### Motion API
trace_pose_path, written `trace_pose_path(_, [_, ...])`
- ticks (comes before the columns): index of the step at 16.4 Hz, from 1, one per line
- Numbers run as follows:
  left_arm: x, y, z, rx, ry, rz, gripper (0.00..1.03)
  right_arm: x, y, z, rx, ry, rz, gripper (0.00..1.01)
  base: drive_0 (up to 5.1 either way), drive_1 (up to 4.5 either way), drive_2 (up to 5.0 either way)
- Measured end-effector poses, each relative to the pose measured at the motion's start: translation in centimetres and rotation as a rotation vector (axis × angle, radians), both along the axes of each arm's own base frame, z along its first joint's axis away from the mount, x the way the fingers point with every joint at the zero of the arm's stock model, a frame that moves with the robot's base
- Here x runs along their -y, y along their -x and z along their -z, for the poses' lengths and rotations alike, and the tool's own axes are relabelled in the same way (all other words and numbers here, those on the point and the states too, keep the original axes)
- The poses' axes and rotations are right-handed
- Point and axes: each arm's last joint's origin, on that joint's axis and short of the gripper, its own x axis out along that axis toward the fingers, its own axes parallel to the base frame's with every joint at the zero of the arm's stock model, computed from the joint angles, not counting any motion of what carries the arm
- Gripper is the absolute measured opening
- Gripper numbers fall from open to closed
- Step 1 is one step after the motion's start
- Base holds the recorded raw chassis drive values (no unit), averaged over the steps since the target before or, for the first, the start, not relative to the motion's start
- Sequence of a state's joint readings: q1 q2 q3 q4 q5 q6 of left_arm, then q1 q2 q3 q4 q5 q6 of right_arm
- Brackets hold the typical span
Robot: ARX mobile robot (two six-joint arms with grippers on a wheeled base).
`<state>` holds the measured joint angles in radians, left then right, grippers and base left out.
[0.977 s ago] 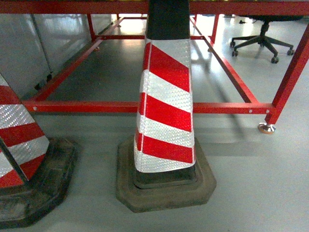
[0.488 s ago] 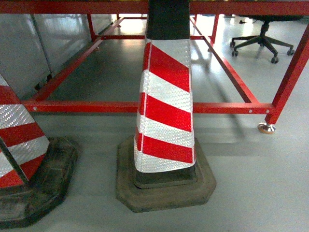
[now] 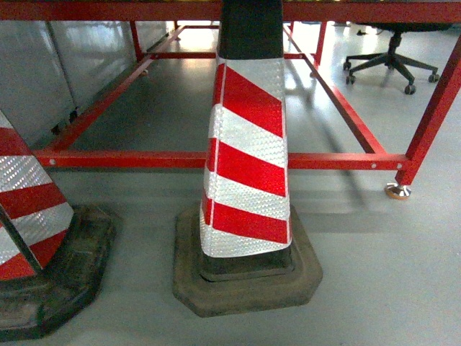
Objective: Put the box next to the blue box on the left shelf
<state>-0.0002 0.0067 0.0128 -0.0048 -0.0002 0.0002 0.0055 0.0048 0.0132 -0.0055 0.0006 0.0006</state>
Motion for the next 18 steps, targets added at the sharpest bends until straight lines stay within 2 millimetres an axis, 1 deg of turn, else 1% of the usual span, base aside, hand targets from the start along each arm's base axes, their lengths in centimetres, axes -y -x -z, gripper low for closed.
trace_pose_path(18, [0.0,0.0,0.0,0.0,0.0,0.0,0.98,0.0,0.0,0.01,-0.001,-0.002,-0.001,0.98,0.0,0.0,0.0])
